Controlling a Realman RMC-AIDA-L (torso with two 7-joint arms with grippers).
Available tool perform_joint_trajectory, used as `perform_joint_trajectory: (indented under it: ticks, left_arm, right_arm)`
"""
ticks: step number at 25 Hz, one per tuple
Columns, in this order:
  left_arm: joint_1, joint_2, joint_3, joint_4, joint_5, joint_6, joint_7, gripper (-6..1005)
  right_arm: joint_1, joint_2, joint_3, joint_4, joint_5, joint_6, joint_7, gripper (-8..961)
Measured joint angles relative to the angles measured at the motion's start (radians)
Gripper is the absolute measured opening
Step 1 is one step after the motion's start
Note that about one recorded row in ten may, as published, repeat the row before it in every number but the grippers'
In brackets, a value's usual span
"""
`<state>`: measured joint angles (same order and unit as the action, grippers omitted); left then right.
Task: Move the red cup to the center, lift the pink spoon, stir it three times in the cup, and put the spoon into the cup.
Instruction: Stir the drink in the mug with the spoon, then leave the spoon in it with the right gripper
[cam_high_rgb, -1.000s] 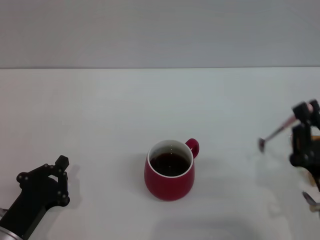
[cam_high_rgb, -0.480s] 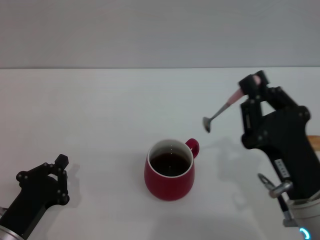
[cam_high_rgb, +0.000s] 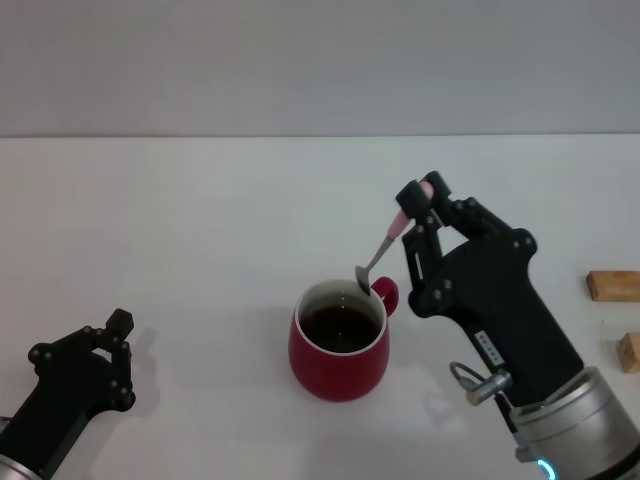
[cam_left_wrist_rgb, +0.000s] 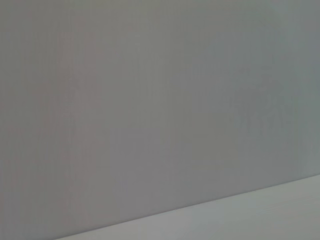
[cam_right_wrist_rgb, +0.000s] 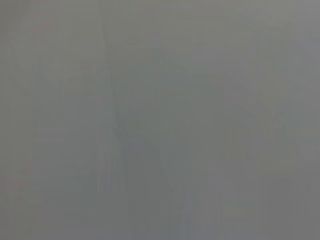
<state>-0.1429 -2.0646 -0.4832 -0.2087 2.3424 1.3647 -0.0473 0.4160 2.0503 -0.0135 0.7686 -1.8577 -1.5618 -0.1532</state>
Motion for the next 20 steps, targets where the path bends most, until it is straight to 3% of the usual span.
perform_joint_trajectory:
  ticks: [7, 20]
  left_arm:
    - [-0.001, 0.002, 0.000, 0.001, 0.000, 0.004, 0.000, -2]
    - [-0.006, 0.001, -0.011, 0.005, 0.000, 0.005, 0.000, -2]
  right_arm:
    - [0.007, 0.024, 0.002, -0.014, 0.000, 0.076, -0.001, 14]
    - [0.035, 0.031, 0.026, -0.016, 0.000, 0.207, 0.001, 13]
